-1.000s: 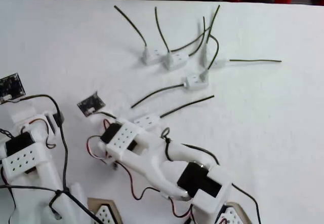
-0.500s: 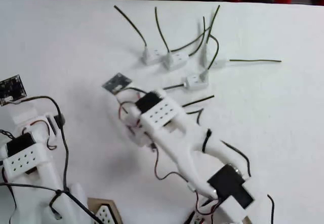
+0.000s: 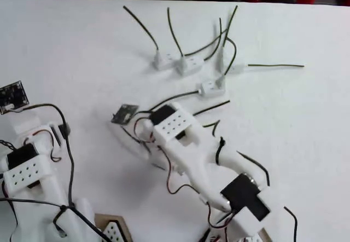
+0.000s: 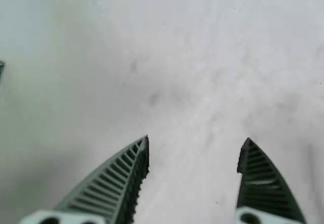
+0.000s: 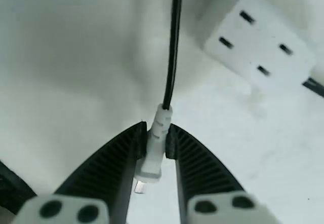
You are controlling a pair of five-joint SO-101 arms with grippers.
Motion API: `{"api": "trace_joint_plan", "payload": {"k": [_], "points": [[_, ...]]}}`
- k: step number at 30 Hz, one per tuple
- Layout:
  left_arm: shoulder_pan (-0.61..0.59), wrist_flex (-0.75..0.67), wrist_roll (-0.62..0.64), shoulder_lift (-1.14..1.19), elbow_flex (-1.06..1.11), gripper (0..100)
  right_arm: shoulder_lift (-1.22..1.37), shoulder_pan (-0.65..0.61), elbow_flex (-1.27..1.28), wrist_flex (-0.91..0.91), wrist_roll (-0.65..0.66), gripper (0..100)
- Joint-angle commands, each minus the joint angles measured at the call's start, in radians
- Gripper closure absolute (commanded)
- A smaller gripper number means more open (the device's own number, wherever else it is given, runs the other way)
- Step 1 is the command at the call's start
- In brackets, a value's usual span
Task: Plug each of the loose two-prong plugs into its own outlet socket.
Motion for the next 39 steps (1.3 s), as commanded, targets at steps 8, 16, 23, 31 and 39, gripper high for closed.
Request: {"api": "trace_joint_plan", "payload": {"k": [8, 16, 23, 31, 39], "points": [[-0.005, -0.025, -0.002, -0.041, -0.002, 71, -0.001, -0.105, -0.015, -0.079, 0.003, 97.7], [-0.007, -0.025, -0.002, -0.041, -0.002, 71, 0.058, -0.117, -0.026, -0.038, 0.003, 90.2], [-0.007, -0.025, -0.002, -0.041, -0.002, 71, 0.16, -0.125, -0.117, 0.074, 0.002, 92.3], [-0.008, -0.025, -0.002, -0.041, -0.002, 71, 0.171, -0.124, -0.201, 0.145, -0.08, 92.1], [-0.008, -0.025, -0.002, -0.041, 0.0, 71, 0.254, -0.128, -0.204, 0.143, -0.087, 92.1]]}}
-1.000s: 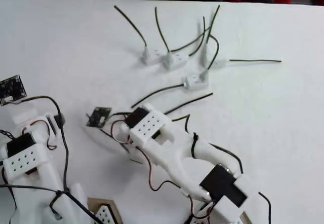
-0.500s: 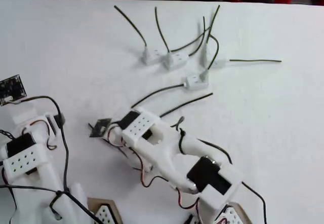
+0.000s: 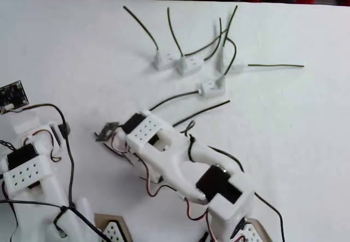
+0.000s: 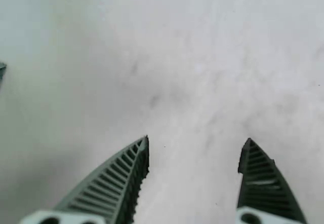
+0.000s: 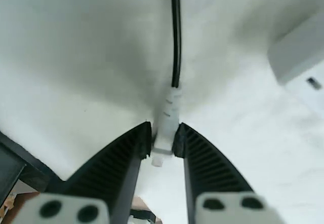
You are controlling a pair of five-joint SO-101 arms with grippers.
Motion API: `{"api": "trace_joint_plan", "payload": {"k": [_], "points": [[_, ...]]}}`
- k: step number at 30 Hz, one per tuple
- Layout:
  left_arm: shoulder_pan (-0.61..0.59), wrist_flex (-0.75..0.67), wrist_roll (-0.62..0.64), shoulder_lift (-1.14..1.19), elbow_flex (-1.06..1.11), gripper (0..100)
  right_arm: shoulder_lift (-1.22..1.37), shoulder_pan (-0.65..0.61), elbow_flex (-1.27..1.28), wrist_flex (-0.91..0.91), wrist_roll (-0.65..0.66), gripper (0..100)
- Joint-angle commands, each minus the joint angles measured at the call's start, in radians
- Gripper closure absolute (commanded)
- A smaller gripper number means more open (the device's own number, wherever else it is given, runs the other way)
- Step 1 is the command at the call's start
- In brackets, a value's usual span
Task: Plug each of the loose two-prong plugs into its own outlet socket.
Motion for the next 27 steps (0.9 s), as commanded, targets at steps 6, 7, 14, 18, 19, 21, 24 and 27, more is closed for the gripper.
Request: {"api": "trace_joint_plan", "payload": {"k": [6, 7, 14, 18, 19, 21, 24, 27], "points": [[-0.008, -0.025, -0.002, -0.031, 0.0, 71, 0.038, -0.002, -0.081, 0.021, -0.011, 92.2], [-0.008, -0.025, -0.002, -0.031, 0.0, 71, 0.039, -0.002, -0.091, 0.022, -0.011, 92.2], [-0.008, -0.025, -0.002, -0.031, 0.002, 71, 0.047, -0.005, -0.109, 0.033, -0.011, 92.5], [-0.008, -0.025, -0.002, -0.031, 0.002, 71, 0.047, -0.001, -0.107, 0.073, -0.011, 92.5], [-0.008, -0.025, -0.002, -0.031, 0.002, 71, 0.047, -0.001, -0.107, 0.085, -0.011, 92.5], [-0.008, -0.025, -0.002, -0.031, 0.002, 71, 0.047, -0.001, -0.107, 0.101, -0.011, 92.5], [-0.008, -0.025, -0.002, -0.031, 0.002, 71, 0.047, 0.001, -0.107, 0.104, -0.011, 92.5], [-0.008, -0.025, -0.002, -0.031, 0.002, 71, 0.047, 0.001, -0.107, 0.102, -0.011, 92.5]]}}
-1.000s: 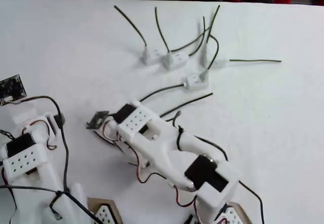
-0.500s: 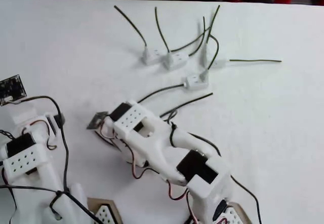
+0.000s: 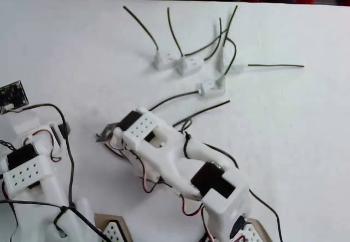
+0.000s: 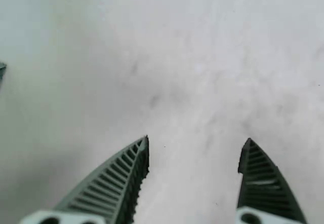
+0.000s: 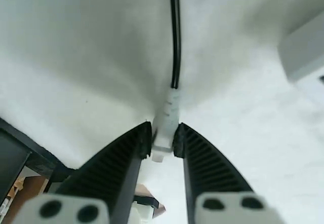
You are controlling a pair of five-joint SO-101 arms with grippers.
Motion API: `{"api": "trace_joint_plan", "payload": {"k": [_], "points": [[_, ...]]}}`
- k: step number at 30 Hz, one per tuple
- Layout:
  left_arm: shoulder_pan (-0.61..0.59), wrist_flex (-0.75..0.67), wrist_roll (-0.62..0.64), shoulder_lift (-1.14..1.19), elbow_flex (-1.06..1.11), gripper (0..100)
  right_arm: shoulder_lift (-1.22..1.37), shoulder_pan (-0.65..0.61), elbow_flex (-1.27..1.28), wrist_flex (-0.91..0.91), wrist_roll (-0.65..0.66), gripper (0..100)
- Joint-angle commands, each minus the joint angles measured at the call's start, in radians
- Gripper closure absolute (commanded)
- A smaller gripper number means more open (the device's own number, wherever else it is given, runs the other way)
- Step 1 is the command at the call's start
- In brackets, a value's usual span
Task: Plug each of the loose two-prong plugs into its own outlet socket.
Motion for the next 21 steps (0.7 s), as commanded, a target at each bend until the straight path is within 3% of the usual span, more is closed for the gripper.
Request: {"api": "trace_joint_plan", "payload": {"k": [1, 21], "points": [[-0.008, -0.025, -0.002, -0.031, 0.002, 71, -0.002, 0.001, -0.031, 0.013, -0.011, 92.5], [-0.008, -0.025, -0.002, -0.031, 0.003, 71, 0.047, -0.002, -0.031, -0.01, -0.011, 92.6]]}}
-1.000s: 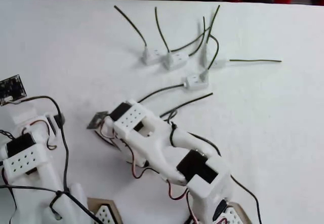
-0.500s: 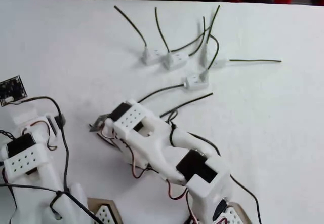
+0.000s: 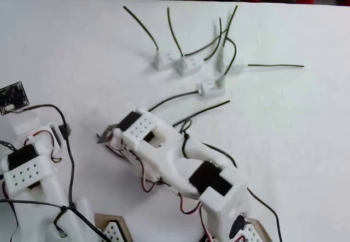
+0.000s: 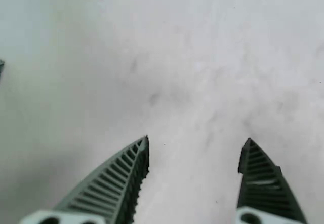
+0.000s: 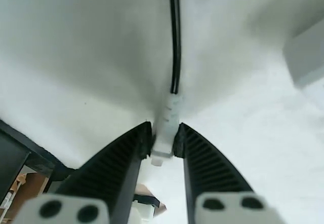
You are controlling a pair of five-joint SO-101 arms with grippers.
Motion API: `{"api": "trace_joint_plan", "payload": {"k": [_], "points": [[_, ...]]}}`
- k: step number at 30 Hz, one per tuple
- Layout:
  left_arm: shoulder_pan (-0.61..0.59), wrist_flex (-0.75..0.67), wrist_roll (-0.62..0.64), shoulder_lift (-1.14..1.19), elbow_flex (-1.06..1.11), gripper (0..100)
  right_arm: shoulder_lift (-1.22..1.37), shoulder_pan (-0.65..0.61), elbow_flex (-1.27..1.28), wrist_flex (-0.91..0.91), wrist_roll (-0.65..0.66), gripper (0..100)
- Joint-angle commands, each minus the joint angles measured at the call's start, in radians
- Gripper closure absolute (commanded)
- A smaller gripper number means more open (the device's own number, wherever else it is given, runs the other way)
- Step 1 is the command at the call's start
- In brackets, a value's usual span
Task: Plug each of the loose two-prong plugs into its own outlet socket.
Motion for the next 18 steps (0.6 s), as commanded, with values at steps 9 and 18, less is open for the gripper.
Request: {"api": "trace_joint_plan", "payload": {"k": [9, 18], "points": [[-0.008, -0.025, -0.002, -0.031, -0.005, 71, 0.005, -0.001, -0.037, -0.005, -0.011, 98.1], [-0.008, -0.025, -0.002, -0.031, -0.005, 71, -0.053, -0.001, -0.032, -0.002, -0.057, 94.0]]}}
